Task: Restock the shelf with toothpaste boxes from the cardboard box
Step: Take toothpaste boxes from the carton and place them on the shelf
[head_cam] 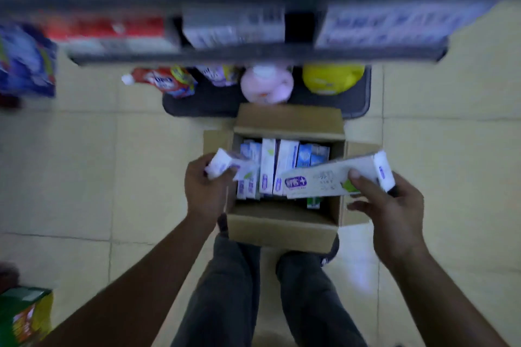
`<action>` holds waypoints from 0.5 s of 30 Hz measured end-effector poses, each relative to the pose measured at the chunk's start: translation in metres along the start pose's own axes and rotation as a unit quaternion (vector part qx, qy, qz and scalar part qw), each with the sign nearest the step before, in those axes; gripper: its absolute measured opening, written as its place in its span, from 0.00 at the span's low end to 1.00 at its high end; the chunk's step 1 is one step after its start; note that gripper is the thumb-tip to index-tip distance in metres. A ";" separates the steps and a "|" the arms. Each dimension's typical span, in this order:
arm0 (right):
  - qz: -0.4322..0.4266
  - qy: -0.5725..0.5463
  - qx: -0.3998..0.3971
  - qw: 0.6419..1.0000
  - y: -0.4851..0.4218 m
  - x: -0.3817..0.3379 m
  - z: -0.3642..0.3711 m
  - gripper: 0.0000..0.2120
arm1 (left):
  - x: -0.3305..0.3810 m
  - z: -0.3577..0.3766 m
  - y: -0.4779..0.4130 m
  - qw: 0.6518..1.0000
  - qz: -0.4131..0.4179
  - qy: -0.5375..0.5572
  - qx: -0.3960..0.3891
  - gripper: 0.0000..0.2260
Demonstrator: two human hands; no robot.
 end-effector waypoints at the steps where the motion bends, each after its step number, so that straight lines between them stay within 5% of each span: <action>1: -0.013 0.002 -0.017 1.000 0.012 -0.029 0.010 0.05 | 0.025 -0.023 0.011 1.000 0.014 0.013 -0.005 0.14; 8: -0.137 0.022 -0.107 0.985 0.105 -0.219 0.060 0.14 | 0.204 -0.152 0.086 0.978 0.098 0.183 0.007 0.11; 15: -0.255 -0.044 -0.143 0.955 0.194 -0.363 0.075 0.18 | 0.353 -0.247 0.157 0.897 0.134 0.417 -0.056 0.11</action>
Point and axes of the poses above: each hand's wrist, its own y-axis away from the middle knuckle, its own z-axis out of the palm, x = y × z, the point moved 4 cm from there along -y, towards the middle knuckle, and after that the axes turned 13 degrees about -y, right-handed, at the moved point
